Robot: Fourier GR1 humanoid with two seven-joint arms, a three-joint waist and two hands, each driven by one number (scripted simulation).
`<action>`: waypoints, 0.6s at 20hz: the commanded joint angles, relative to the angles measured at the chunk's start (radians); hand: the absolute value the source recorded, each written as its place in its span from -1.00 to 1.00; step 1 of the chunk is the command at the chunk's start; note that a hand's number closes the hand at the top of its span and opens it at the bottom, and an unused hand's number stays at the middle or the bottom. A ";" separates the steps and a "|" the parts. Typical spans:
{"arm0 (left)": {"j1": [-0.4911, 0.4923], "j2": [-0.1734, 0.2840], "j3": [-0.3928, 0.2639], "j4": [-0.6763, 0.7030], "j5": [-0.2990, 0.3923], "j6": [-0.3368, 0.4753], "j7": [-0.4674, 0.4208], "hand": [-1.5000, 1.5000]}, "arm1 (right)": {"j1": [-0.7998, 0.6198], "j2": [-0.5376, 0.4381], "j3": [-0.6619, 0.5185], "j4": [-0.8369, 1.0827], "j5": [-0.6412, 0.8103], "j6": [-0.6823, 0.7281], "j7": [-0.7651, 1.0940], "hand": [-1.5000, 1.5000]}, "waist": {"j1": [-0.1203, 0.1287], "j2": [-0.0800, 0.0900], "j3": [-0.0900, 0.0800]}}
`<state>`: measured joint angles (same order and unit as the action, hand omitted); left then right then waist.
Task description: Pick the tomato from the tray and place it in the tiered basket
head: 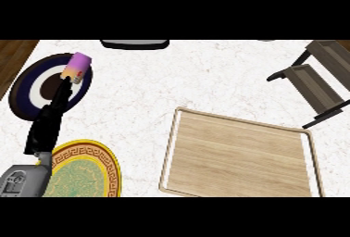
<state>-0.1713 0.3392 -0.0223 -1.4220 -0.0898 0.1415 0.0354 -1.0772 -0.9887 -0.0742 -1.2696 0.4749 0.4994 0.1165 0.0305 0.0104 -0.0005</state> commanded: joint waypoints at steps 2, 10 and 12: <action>0.008 -0.039 -0.029 -0.016 -0.030 0.021 0.027 0.00 | -0.011 0.014 0.030 0.206 0.068 -0.054 -0.223 1.00 | -0.002 -0.002 0.000; 0.032 -0.015 0.002 -0.110 -0.006 -0.015 0.090 0.00 | -0.018 0.040 0.020 0.429 0.085 -0.020 -0.379 1.00 | -0.003 -0.006 0.001; 0.041 0.001 0.030 -0.050 -0.004 -0.018 0.023 0.00 | -0.048 0.083 0.011 0.451 0.044 0.086 -0.229 1.00 | -0.008 -0.008 0.000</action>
<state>-0.1579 0.3190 -0.0187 -1.4651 -0.1103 0.1428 0.0787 -1.1202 -0.9391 -0.0506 -0.8971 0.5405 0.5182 -0.1672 0.0235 0.0051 -0.0004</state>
